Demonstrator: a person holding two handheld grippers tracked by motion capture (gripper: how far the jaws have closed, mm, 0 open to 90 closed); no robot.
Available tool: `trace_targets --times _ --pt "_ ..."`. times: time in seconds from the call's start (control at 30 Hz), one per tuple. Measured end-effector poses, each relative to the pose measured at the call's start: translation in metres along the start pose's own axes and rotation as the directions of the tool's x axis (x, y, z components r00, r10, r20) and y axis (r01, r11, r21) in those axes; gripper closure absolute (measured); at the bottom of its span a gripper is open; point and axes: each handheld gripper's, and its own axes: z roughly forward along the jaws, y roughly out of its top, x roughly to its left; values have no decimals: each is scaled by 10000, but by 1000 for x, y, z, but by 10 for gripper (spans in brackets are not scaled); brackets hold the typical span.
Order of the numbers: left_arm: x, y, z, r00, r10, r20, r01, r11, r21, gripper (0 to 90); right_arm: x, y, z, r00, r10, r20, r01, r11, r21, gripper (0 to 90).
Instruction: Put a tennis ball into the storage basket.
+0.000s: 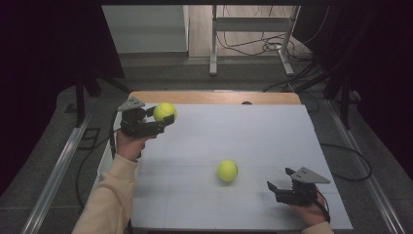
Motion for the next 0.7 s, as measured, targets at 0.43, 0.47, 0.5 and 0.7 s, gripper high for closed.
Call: trace_targets --times 0.43,0.47,0.5,0.7 --pt "12 2 -7 9989 -170 -426 169 9999 -37 268 0 0 0 10000 22 2 -22 10000 12 145" --pt "14 2 -7 9987 -188 -473 187 9998 -29 268 0 0 0 10000 22 2 -22 10000 12 145" --pt "15 3 -7 9986 -196 -487 196 9998 -20 268 0 0 0 10000 17 4 -17 10000 -2 145" --pt "18 4 -8 9976 -239 -653 239 9997 -11 268 -1 0 0 10000 26 2 -26 10000 -31 144"
